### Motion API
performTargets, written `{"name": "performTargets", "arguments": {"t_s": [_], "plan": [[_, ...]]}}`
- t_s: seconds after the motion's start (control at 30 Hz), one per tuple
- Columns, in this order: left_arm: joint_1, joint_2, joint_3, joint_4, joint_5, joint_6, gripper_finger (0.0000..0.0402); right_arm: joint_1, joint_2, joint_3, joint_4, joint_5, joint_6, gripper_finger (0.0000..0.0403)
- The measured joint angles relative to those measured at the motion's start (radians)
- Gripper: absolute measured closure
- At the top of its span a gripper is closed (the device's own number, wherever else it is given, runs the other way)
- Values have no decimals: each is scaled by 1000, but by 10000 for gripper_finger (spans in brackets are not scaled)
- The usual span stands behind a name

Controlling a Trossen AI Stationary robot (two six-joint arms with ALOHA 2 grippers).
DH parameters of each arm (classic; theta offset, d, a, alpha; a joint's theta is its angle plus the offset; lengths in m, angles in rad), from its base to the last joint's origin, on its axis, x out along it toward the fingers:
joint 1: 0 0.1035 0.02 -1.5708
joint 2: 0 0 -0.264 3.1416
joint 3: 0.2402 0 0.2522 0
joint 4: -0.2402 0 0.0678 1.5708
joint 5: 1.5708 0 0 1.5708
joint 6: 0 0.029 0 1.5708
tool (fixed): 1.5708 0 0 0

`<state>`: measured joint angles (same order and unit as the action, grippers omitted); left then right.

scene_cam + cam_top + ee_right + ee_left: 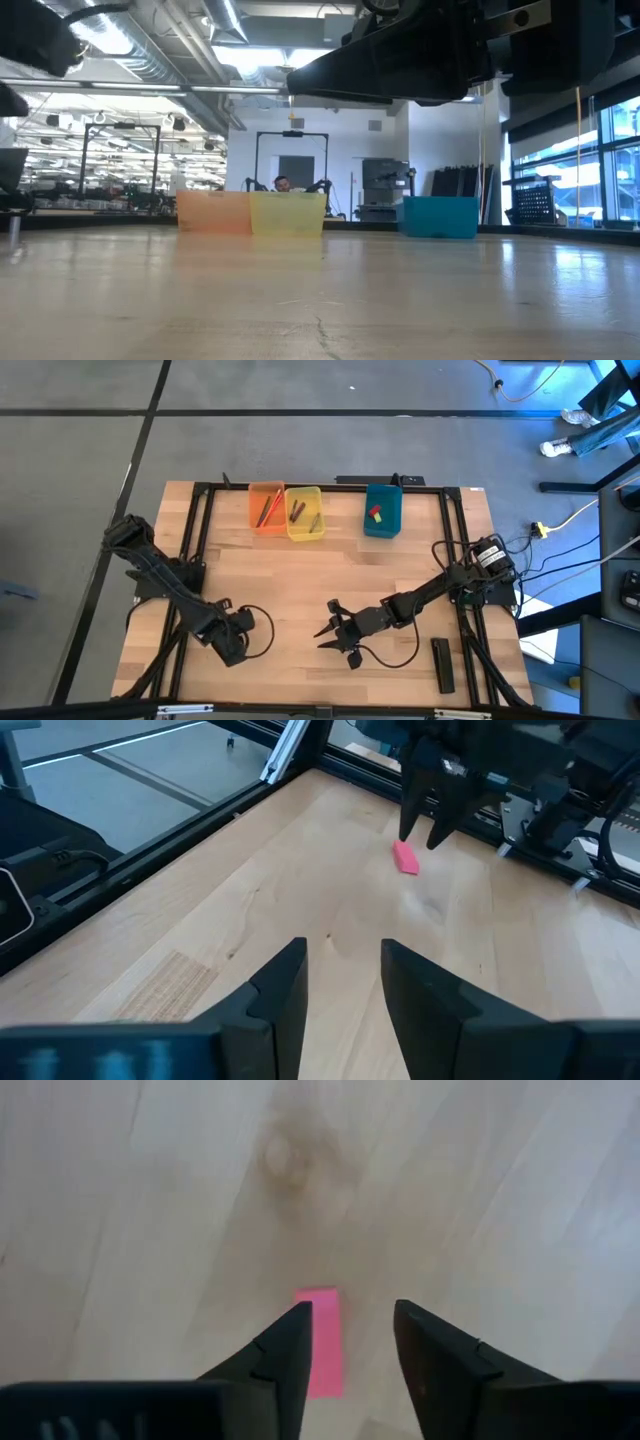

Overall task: Sort crayons/erasers/pens/pencils in bins
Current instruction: Put the pink eraser into the blue bin

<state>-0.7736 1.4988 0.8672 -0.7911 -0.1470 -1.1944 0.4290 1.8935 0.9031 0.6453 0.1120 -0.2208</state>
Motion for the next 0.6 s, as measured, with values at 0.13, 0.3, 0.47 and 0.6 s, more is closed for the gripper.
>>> {"name": "performTargets", "arguments": {"t_s": [0.13, 0.3, 0.47, 0.6], "plan": [[-32, 2, -47, 23, 0, -7, 237, 0, 0, 0, 0, 0, 0, 272], [-51, 2, -98, 63, 0, -8, 217, 0, 0, 0, 0, 0, 0, 272], [-51, 2, -137, 83, 2, -9, 221, 0, 0, 0, 0, 0, 0, 272], [-51, 0, -173, 150, 5, -11, 233, 0, 0, 0, 0, 0, 5, 272]]}}
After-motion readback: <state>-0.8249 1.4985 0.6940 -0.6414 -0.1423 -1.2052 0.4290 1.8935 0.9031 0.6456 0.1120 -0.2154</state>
